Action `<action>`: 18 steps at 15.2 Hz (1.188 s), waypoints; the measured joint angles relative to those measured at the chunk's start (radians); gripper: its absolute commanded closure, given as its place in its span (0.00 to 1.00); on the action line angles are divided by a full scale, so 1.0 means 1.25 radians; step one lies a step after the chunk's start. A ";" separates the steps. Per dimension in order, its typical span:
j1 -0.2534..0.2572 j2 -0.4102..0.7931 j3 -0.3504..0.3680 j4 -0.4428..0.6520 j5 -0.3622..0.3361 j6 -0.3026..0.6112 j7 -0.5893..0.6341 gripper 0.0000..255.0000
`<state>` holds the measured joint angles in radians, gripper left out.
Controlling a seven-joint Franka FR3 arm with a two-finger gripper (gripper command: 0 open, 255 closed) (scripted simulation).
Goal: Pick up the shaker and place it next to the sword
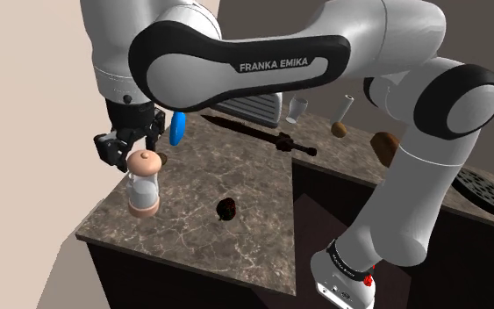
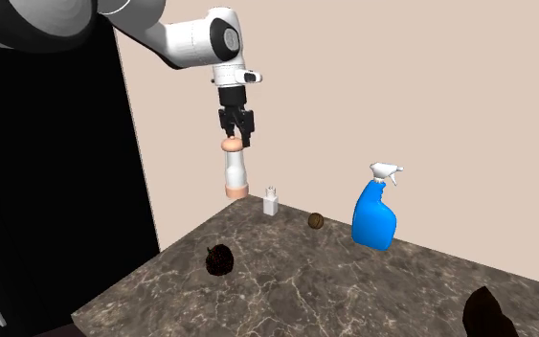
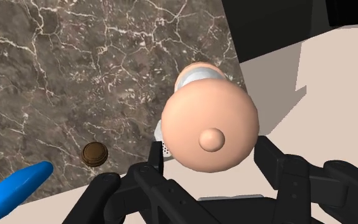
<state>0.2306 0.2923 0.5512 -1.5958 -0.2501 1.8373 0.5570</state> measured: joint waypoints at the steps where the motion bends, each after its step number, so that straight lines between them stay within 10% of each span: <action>1: -0.001 -0.004 0.001 0.005 0.002 -0.008 -0.003 1.00; 18: 0.024 0.009 0.007 0.205 0.001 -0.195 -0.019 1.00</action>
<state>0.2601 0.3036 0.5601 -1.3394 -0.2490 1.5936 0.5327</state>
